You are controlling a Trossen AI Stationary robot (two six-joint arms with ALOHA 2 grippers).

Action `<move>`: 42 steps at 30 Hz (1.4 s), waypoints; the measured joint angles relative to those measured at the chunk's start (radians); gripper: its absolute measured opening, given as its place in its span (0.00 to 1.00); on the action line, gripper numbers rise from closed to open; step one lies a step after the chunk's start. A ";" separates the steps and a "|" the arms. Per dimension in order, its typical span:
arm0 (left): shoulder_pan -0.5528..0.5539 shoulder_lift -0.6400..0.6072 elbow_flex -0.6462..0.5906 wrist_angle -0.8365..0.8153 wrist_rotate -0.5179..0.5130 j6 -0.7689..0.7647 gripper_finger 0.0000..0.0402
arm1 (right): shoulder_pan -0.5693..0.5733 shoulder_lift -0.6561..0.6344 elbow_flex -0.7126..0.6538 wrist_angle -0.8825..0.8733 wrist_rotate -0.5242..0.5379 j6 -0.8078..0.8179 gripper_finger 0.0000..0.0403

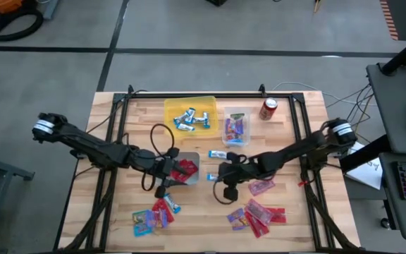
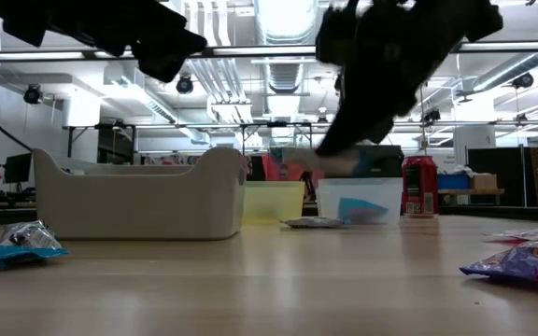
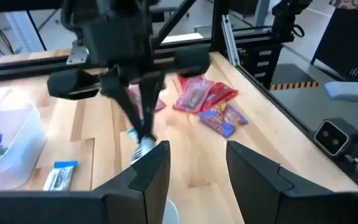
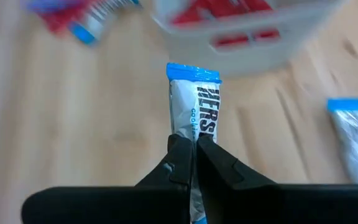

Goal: Sort candy
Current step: Put the white candy into the yellow bin

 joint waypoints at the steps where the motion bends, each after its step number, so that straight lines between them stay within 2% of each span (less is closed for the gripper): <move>1: 0.000 0.014 -0.002 0.020 0.000 0.011 0.35 | 0.001 -0.012 -0.011 0.041 -0.020 0.005 0.02; 6: 0.000 0.100 -0.003 0.136 0.000 0.061 0.35 | 0.004 -0.061 -0.043 0.184 -0.105 0.015 0.02; 13: 0.000 0.193 -0.003 0.298 -0.051 0.122 0.35 | 0.003 -0.066 -0.055 0.270 -0.227 0.032 0.02; 18: 0.000 0.252 0.015 0.356 -0.049 0.141 0.35 | 0.003 -0.066 -0.055 0.289 -0.227 0.049 0.02; 22: 0.000 0.294 0.030 0.371 0.005 0.143 0.35 | 0.001 -0.067 -0.055 0.337 -0.226 0.050 0.02; 33: 0.000 0.302 0.030 0.416 0.004 0.126 0.35 | -0.026 -0.068 -0.055 0.431 -0.215 0.050 0.02; 37: 0.001 0.301 0.030 0.417 -0.007 0.125 0.26 | -0.025 -0.068 -0.058 0.431 -0.166 0.048 0.02; 42: 0.000 0.300 0.029 0.414 -0.011 0.124 0.05 | -0.024 -0.063 -0.059 0.432 -0.151 0.040 0.02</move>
